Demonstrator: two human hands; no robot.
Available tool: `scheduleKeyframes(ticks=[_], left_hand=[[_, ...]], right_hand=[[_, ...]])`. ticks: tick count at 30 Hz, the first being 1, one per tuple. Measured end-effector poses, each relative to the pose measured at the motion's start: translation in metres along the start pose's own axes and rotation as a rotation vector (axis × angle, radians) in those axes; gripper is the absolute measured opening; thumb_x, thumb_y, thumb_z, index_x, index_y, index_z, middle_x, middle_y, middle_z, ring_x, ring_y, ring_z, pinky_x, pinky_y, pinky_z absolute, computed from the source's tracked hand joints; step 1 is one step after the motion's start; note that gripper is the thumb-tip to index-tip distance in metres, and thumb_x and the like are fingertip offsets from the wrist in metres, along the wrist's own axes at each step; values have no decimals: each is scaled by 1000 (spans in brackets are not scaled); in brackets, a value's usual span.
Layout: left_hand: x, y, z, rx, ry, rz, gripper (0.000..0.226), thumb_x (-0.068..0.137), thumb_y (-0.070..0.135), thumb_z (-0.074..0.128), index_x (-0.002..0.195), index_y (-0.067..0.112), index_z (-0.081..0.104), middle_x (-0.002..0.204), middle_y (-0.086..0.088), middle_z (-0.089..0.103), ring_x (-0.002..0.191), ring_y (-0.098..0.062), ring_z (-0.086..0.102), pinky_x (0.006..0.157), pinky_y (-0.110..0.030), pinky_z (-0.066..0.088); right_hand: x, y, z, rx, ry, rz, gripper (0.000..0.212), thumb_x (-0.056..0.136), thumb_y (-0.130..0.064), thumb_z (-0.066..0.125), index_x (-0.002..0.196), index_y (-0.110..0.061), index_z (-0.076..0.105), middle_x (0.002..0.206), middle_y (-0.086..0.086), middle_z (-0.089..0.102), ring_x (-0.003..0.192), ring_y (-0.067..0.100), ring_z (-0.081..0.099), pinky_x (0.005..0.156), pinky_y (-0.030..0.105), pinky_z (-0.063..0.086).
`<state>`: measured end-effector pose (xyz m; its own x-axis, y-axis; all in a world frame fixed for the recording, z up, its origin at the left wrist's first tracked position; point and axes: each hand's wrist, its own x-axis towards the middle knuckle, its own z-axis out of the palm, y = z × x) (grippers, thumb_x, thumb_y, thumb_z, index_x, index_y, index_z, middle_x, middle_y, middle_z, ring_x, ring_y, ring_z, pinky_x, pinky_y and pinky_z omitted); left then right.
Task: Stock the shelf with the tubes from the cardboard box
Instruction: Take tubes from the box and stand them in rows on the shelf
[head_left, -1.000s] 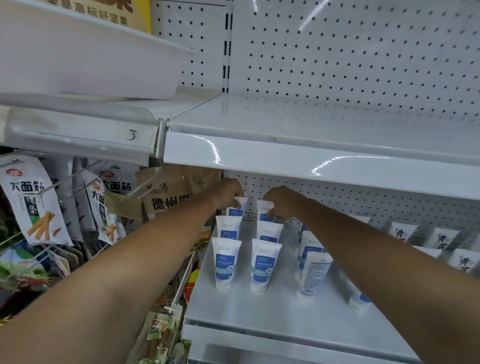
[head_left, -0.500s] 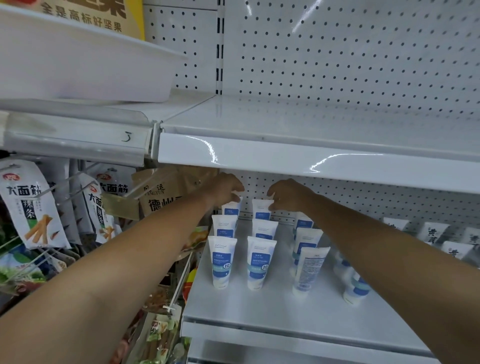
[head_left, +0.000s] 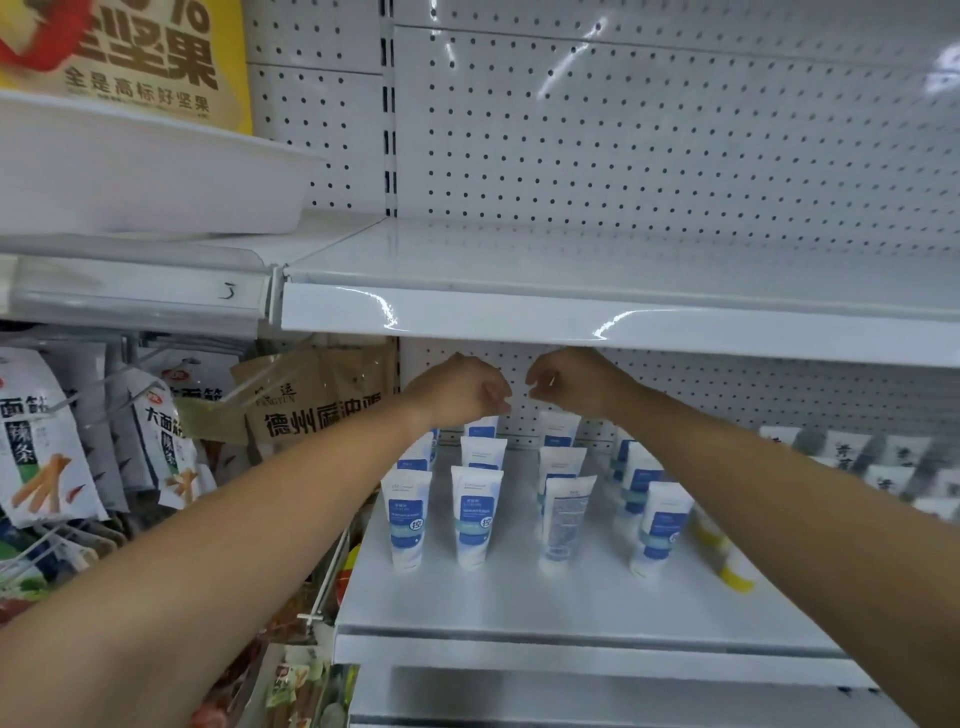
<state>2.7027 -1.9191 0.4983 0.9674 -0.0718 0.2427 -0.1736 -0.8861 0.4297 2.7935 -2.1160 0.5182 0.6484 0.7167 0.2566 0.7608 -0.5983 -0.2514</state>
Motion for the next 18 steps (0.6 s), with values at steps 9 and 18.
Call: scheduleKeyframes(ticks=[9, 18], left_hand=[[-18, 13, 16, -47, -24, 52, 20, 88, 35, 71, 105, 25, 76, 104, 12, 72, 96, -5, 64, 92, -27, 52], [-51, 35, 16, 35, -53, -21, 18, 89, 37, 69, 95, 22, 78, 95, 9, 75, 89, -7, 67, 88, -33, 55]], right_hand=[[-52, 9, -10, 8, -38, 63, 16, 88, -27, 70, 103, -23, 74, 104, -6, 72, 95, 9, 64, 95, 26, 50], [-92, -4, -13, 49, -73, 21, 15, 89, -24, 67, 102, -21, 75, 100, -9, 72, 89, 3, 63, 89, 20, 50]])
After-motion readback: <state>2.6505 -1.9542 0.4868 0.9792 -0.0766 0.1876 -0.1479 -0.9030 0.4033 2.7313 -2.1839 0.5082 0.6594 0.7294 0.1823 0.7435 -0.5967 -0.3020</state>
